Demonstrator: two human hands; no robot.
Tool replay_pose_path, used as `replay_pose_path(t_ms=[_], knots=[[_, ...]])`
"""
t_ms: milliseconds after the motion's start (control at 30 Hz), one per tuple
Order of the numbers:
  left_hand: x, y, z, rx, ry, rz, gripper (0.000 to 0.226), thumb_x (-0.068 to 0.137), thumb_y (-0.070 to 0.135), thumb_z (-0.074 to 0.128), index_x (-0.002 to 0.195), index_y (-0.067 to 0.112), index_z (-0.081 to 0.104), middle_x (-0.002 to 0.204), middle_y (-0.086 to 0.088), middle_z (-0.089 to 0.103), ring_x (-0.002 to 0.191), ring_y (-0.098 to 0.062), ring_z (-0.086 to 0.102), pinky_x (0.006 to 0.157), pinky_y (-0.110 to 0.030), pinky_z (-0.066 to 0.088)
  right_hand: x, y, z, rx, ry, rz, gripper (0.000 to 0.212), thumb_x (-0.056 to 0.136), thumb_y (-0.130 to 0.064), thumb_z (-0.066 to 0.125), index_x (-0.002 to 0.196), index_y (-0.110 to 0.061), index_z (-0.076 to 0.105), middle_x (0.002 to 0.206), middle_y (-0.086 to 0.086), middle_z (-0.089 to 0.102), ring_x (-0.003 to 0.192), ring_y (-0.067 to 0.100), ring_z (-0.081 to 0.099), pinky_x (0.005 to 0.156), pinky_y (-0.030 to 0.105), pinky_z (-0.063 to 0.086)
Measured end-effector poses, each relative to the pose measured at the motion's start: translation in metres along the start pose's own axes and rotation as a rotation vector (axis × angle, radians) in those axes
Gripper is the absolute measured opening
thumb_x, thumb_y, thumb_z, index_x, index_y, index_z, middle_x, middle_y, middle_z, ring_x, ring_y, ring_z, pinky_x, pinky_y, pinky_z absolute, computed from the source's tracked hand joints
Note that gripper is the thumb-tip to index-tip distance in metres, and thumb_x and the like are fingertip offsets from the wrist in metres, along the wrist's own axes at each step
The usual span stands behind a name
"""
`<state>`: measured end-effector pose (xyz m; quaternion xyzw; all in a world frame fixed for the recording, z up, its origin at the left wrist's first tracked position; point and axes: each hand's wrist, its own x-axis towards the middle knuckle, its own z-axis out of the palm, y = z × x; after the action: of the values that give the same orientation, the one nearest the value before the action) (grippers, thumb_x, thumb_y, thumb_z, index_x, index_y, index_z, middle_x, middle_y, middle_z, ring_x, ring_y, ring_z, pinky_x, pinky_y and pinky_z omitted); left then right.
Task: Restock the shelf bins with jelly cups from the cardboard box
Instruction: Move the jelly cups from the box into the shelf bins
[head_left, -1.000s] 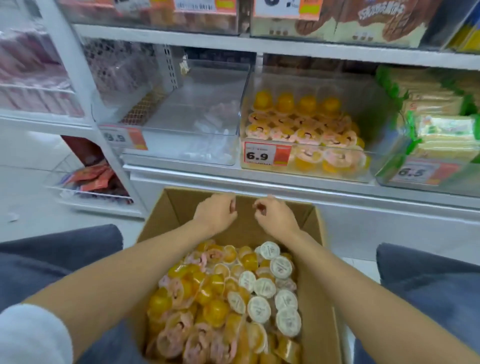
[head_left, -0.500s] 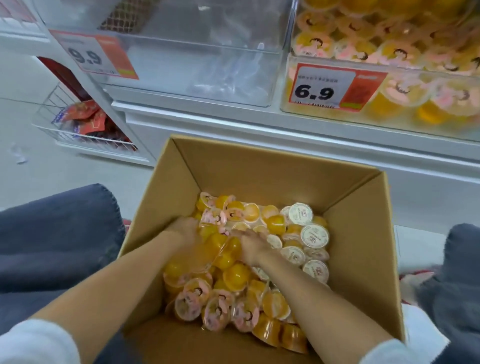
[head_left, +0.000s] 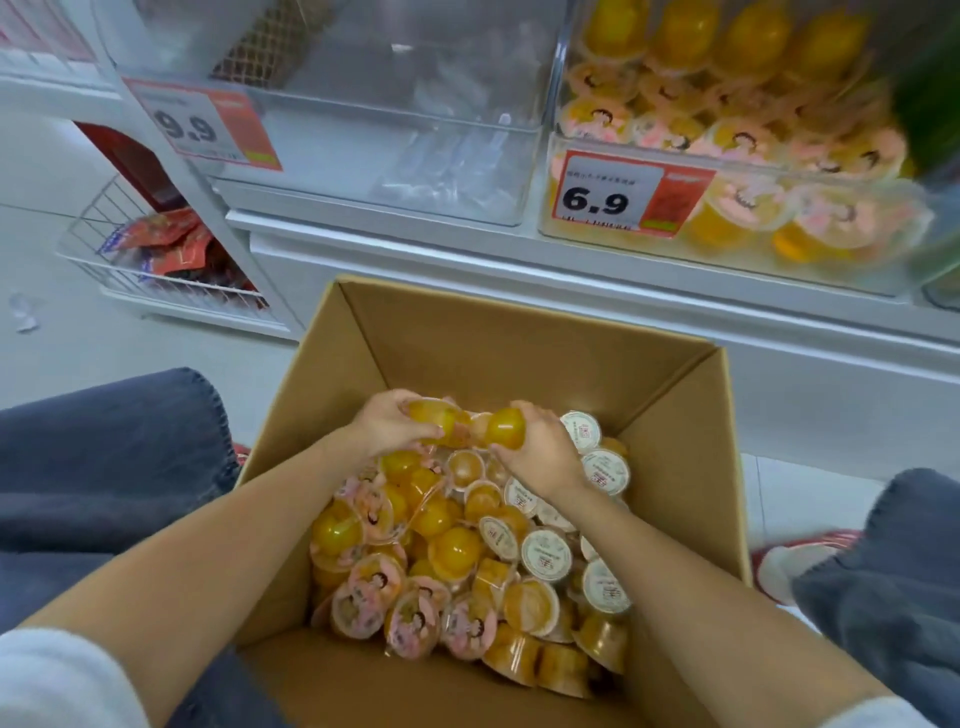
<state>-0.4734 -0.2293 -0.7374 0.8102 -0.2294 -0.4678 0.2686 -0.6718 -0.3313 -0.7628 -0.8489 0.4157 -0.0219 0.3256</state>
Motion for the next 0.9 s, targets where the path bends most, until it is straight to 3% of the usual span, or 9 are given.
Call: replay_pose_path(t_ms=[67, 167, 300, 500, 633, 733, 767, 833, 900], knots=[[-0.014, 0.029, 0.009, 0.019, -0.021, 0.101, 0.038, 0.069, 0.016, 0.086, 0.098, 0.022, 0.063, 0.099, -0.005, 0.069, 0.076, -0.017, 0.07, 0.074, -0.036, 0.058, -0.011, -0.006, -0.032, 0.04, 0.121, -0.02, 0.062, 0.08, -0.04, 0.073, 0.133, -0.016, 0.05, 0.128, 0.002, 0.058, 0.12, 0.021, 0.05, 0.103, 0.032, 0.039], [-0.04, 0.078, 0.021, 0.096, 0.03, 0.284, 0.056, 0.065, 0.022, 0.088, 0.111, 0.022, 0.055, 0.104, -0.005, 0.063, 0.092, -0.022, 0.064, 0.081, -0.036, 0.055, -0.032, -0.014, -0.08, 0.064, 0.264, -0.073, 0.062, 0.079, -0.042, 0.073, 0.131, -0.017, 0.051, 0.126, -0.001, 0.059, 0.117, 0.018, 0.051, 0.101, 0.031, 0.04], [-0.081, 0.142, 0.031, 0.06, 0.11, 0.471, 0.067, 0.067, 0.023, 0.086, 0.116, 0.019, 0.039, 0.098, -0.001, 0.06, 0.082, -0.015, 0.058, 0.069, -0.025, 0.049, -0.058, -0.021, -0.143, 0.116, 0.448, -0.09, 0.061, 0.078, -0.043, 0.075, 0.13, -0.019, 0.052, 0.122, -0.003, 0.059, 0.115, 0.014, 0.051, 0.096, 0.022, 0.037], [-0.133, 0.223, 0.03, 0.015, 0.191, 0.779, 0.039, 0.073, 0.023, 0.08, 0.1, 0.019, 0.051, 0.091, 0.005, 0.066, 0.081, -0.01, 0.063, 0.072, -0.026, 0.052, -0.062, -0.028, -0.216, 0.152, 0.685, -0.112, 0.064, 0.077, -0.046, 0.074, 0.132, -0.023, 0.051, 0.129, -0.004, 0.059, 0.12, 0.014, 0.052, 0.099, 0.026, 0.041], [-0.14, 0.268, 0.018, 0.077, 0.284, 1.022, 0.036, 0.08, 0.029, 0.074, 0.112, 0.025, 0.06, 0.101, 0.009, 0.067, 0.088, -0.001, 0.063, 0.08, -0.02, 0.053, -0.049, -0.04, -0.26, 0.203, 0.818, -0.206, 0.055, 0.078, -0.048, 0.073, 0.123, -0.021, 0.056, 0.115, -0.005, 0.063, 0.108, 0.015, 0.059, 0.093, 0.029, 0.048], [-0.129, 0.307, 0.004, 0.154, 0.398, 1.034, 0.041, 0.086, 0.039, 0.064, 0.123, 0.027, 0.051, 0.101, 0.005, 0.065, 0.089, -0.012, 0.063, 0.08, -0.031, 0.055, -0.033, -0.051, -0.288, 0.2, 0.871, -0.21, 0.055, 0.079, -0.046, 0.073, 0.123, -0.016, 0.06, 0.117, -0.002, 0.065, 0.107, 0.013, 0.058, 0.099, 0.005, 0.031], [-0.121, 0.32, -0.001, 0.169, 0.433, 1.003, 0.04, 0.087, 0.042, 0.061, 0.121, 0.026, 0.048, 0.097, 0.002, 0.065, 0.086, -0.017, 0.064, 0.077, -0.036, 0.055, -0.026, -0.054, -0.296, 0.199, 0.882, -0.214, 0.053, 0.079, -0.045, 0.073, 0.122, -0.017, 0.06, 0.116, -0.003, 0.065, 0.106, 0.012, 0.058, 0.097, 0.005, 0.031], [-0.104, 0.342, -0.01, 0.249, 0.515, 0.95, 0.037, 0.089, 0.045, 0.055, 0.115, 0.021, 0.044, 0.091, -0.005, 0.065, 0.08, -0.025, 0.063, 0.071, -0.04, 0.054, -0.01, -0.061, -0.312, 0.25, 0.879, -0.192, 0.052, 0.079, -0.047, 0.071, 0.123, -0.022, 0.057, 0.115, -0.003, 0.063, 0.106, 0.013, 0.057, 0.094, 0.022, 0.044], [-0.082, 0.361, -0.014, 0.483, 0.586, 0.896, 0.04, 0.093, 0.048, 0.048, 0.115, 0.015, 0.044, 0.091, -0.01, 0.064, 0.081, -0.032, 0.061, 0.07, -0.043, 0.052, 0.017, -0.062, -0.327, 0.257, 0.862, -0.088, 0.056, 0.077, -0.05, 0.071, 0.125, -0.025, 0.054, 0.117, 0.001, 0.059, 0.11, 0.019, 0.053, 0.096, 0.034, 0.044]])
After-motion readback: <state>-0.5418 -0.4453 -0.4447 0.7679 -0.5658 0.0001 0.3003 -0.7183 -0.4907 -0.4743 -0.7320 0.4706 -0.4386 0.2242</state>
